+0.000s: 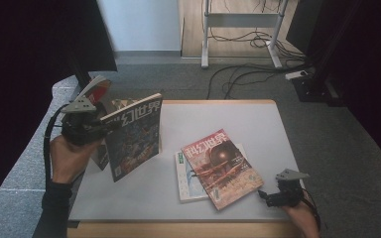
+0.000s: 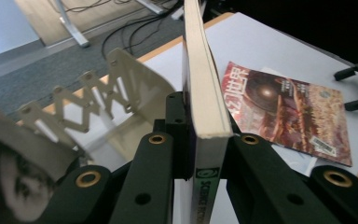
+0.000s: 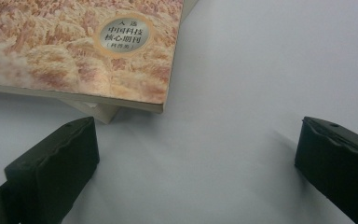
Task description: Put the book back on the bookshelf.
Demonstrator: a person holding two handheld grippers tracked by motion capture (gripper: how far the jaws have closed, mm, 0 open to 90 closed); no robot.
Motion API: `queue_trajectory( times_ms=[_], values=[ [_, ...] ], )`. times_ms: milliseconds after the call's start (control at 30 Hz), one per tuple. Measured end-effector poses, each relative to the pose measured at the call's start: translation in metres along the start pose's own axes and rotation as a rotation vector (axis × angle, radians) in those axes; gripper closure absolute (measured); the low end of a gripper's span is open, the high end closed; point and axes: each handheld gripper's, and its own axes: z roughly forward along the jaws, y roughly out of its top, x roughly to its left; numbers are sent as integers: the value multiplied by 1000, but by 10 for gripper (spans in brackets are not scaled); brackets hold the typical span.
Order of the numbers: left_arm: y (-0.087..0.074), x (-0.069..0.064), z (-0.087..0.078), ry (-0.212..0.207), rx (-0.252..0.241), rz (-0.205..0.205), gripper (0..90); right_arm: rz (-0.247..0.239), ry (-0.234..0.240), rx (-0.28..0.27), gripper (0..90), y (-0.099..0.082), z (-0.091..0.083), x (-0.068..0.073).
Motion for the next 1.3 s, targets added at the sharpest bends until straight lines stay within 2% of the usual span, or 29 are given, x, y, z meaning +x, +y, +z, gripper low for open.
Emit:
queue_trajectory(
  times_ms=[667,933,1300],
  values=[
    [-28,33,-30,130,9,-111,827,-1,2,-1,0,0,0,0],
    [-26,41,-16,156,16,-133,827,-1,2,-2,0,0,0,0],
    [-15,51,11,195,26,-154,827,0,4,0,0,0,0,0]
  ],
)
